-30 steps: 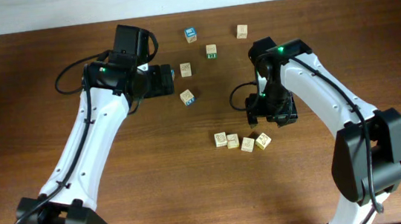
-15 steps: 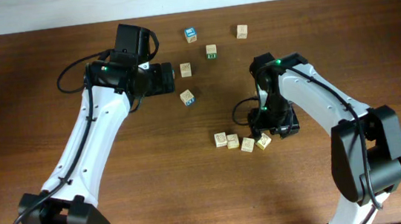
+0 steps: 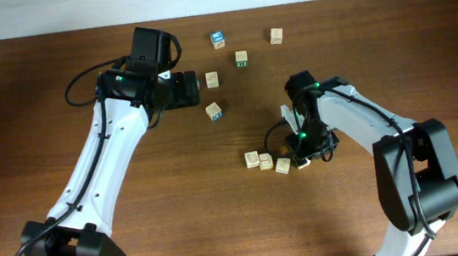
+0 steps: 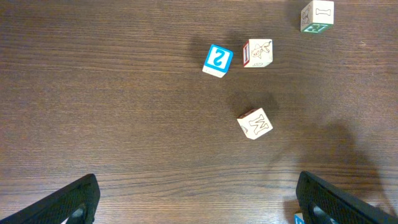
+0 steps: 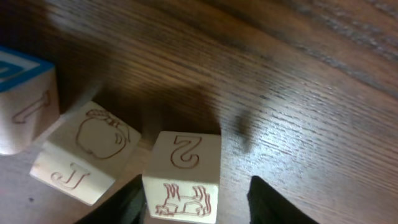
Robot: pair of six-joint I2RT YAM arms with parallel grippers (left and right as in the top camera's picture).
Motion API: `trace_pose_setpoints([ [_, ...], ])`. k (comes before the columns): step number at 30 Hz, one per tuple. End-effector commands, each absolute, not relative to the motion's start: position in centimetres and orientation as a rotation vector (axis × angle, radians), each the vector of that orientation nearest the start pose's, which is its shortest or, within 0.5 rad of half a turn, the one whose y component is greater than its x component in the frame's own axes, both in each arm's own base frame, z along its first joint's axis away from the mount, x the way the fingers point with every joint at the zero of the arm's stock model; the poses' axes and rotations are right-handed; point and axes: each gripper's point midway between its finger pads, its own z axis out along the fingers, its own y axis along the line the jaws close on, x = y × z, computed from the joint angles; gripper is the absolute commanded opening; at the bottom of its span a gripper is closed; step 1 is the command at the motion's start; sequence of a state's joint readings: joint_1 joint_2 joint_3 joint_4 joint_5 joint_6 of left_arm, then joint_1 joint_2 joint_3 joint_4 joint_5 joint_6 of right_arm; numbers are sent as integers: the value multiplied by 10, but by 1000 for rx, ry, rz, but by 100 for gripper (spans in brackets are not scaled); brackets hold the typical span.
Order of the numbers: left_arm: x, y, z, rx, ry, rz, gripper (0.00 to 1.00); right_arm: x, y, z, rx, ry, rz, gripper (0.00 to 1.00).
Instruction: Rotate 4 blocks
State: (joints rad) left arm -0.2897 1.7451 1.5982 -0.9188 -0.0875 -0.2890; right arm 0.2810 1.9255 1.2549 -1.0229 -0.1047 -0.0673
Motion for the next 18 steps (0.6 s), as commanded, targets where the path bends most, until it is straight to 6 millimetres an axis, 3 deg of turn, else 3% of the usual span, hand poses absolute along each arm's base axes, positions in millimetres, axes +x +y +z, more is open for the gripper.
trace_pose_setpoints([
  [1,424,-110,182,-45,2627,-71,99,292,101,10,-570,3219,132,49],
  [5,424,-110,182,-45,2627,-71,99,297,103,10,-489,3215,136,35],
  [11,424,-110,182,-45,2627,-71,99,308,106,9,-74,3214,129,36],
  [18,424,-110,182,-45,2627,-71,99,322,101,8,4,3157,62,36],
])
